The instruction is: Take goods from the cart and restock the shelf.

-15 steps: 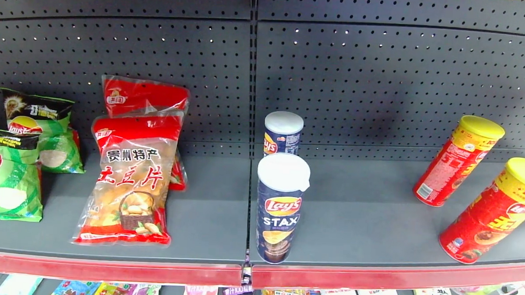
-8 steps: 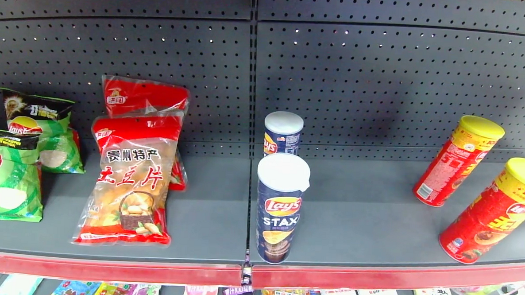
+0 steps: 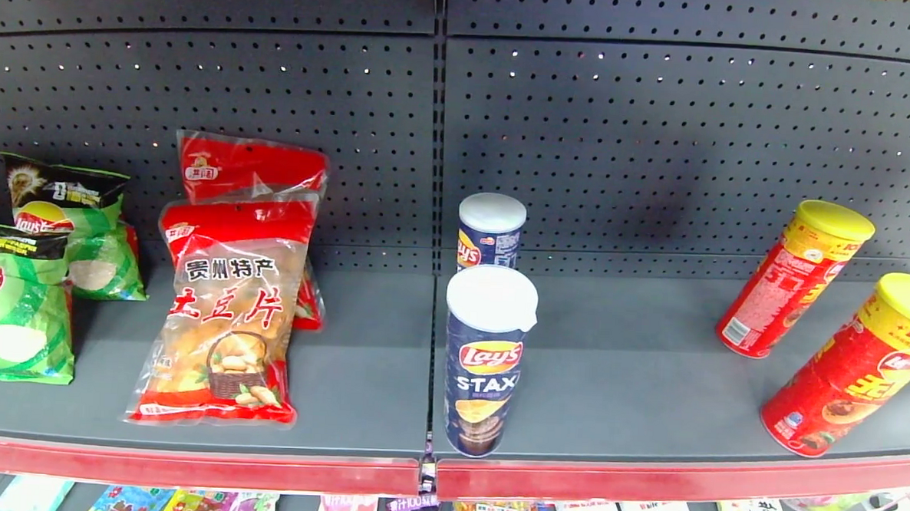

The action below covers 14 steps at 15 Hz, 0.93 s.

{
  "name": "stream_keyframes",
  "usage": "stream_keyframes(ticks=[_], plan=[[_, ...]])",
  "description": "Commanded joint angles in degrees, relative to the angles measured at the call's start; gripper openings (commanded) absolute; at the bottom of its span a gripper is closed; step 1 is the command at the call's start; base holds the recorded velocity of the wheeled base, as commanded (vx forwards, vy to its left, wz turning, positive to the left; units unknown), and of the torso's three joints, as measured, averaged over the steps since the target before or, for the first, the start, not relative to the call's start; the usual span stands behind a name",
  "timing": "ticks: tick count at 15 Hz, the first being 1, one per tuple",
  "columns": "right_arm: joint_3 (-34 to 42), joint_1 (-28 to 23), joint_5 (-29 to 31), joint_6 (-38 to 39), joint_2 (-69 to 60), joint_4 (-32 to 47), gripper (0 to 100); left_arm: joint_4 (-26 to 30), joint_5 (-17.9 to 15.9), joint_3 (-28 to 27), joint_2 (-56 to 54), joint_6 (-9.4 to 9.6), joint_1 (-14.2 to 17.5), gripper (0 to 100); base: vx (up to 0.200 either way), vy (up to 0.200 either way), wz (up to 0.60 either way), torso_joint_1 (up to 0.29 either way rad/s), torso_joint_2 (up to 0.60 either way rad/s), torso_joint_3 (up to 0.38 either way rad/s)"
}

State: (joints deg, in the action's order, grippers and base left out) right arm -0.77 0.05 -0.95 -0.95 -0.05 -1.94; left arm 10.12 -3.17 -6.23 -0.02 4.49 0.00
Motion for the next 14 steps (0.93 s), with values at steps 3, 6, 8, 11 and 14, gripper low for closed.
stream_keyframes(ticks=[3, 6, 8, 11, 14], plan=[[0.0, 0.0, 0.0, 0.1, 0.0, 0.0, 100, -4.4, -0.3, 2.0, 0.0, 0.44, 0.0, 100, 0.0, 0.0, 0.0, 0.0, 0.0, 0.0], [0.0, 0.0, -0.2, 0.2, 0.0, 0.0, 100, -4.6, 0.1, 2.1, 0.0, 0.61, 0.0, 100, -0.067, 0.0, 0.0, 0.001, 0.0, -0.001], [0.0, 0.0, -0.2, 0.3, 0.0, 0.0, 100, -4.6, 0.2, 2.1, 0.0, 0.61, 0.0, 100, -0.2, 0.0, 0.0, 0.007, 0.0, 0.002], [0.0, 0.0, -0.2, 0.3, 0.0, 0.0, 100, -4.6, -0.3, 2.2, 0.0, 0.44, 0.0, 100, 0.0, 0.0, 0.0, 0.0, 0.0, 0.0], [0.0, 0.0, -0.2, 0.3, 0.0, 0.0, 100, -4.6, 0.2, 2.1, 0.0, 0.61, 0.0, 100, 0.0, 0.0, 0.0, 0.0, 0.0, 0.0]])
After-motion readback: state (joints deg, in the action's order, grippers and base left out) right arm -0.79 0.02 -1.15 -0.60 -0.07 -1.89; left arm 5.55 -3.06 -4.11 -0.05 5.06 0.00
